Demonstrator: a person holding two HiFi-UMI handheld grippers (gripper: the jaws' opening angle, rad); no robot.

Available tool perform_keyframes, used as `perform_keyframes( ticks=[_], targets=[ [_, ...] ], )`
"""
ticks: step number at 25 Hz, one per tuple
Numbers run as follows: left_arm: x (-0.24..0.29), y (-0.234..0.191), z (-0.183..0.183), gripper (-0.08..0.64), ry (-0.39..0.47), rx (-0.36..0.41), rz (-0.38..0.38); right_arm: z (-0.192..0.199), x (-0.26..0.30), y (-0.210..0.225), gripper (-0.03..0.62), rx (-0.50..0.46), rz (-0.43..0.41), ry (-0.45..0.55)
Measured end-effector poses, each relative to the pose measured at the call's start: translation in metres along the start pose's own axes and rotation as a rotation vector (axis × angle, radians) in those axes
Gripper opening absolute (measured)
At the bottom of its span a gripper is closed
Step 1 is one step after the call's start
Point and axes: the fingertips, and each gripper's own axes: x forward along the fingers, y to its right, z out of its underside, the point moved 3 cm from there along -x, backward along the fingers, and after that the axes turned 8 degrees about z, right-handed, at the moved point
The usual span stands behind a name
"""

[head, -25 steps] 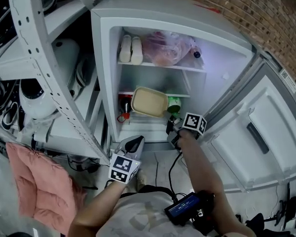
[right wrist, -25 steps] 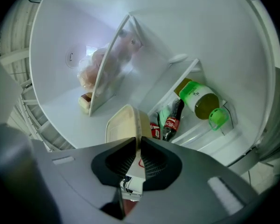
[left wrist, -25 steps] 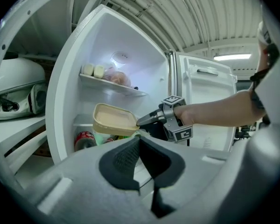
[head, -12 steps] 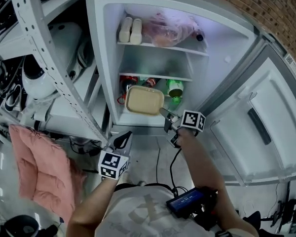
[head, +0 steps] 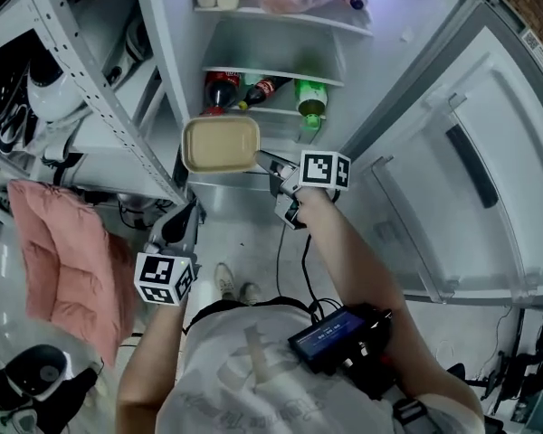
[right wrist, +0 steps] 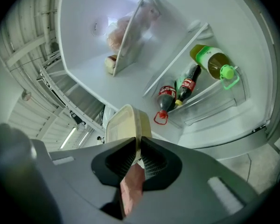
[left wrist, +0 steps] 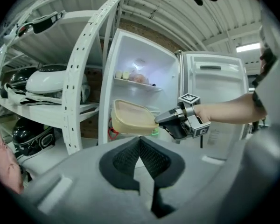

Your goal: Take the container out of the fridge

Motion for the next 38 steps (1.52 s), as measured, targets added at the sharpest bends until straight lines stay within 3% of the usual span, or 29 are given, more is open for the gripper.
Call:
perform_keyframes(
  ticks=[21,31,38],
  targets=[
    [-0.178,-0.01,0.062,0.0,0.04,-0.123,-0.432,0.13,0.071,-0.113,0.041,-0.197,-0.258,-0.319],
    [-0.267,-0.032,0.085,0.0,0.081,-0.194,-0.591,0.205,0.12,-0.168,0.042,-0.248,-0.32,-0.463],
    [-0.302,-0.044,0.103,0.0,0.102,-0.246,-0.686,0.245,0.153,-0.196,0.043,-0.287,-0.371,-0.568]
  ],
)
